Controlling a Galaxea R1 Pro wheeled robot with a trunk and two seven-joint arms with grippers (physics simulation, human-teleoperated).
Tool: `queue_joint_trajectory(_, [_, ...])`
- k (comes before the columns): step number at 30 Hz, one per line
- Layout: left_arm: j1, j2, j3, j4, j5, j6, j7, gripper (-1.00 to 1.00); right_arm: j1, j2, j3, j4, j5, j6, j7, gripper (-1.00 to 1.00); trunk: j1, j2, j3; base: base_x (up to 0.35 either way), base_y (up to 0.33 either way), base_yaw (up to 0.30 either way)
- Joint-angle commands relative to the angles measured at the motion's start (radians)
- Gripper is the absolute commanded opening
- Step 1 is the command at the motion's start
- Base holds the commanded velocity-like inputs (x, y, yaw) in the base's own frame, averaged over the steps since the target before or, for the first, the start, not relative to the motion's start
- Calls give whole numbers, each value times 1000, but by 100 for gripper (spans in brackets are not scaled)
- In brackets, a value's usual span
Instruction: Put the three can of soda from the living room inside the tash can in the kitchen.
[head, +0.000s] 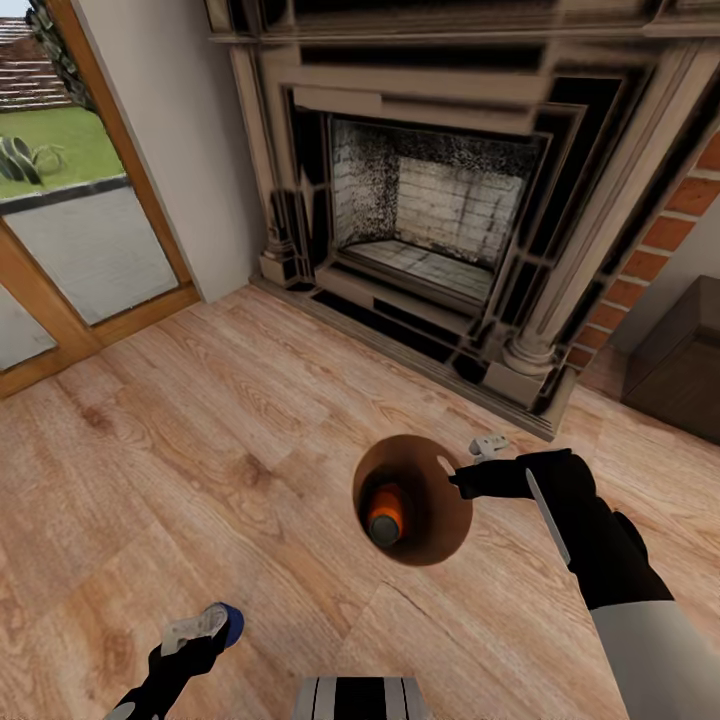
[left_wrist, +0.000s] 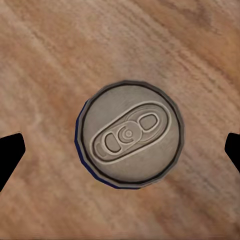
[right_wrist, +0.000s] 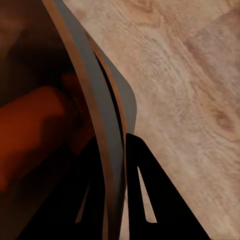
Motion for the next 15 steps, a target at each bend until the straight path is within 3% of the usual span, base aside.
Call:
queue_joint_trajectory(1, [0,0,0,0,0,0,0,100,2,0,-7,-2,-33,8,7,-100,0,0,0,0,0,0])
queue_joint_trajectory(5, [0,0,0,0,0,1,0,100,5,0,-30,-15,-32,8,7,-100,0,0,0,53,0,0])
queue_joint_trajectory(15, [0,0,0,-10,2,0,0,100,9,1,-34,-20,-31,8,7,-100,0,0,0,147,0,0])
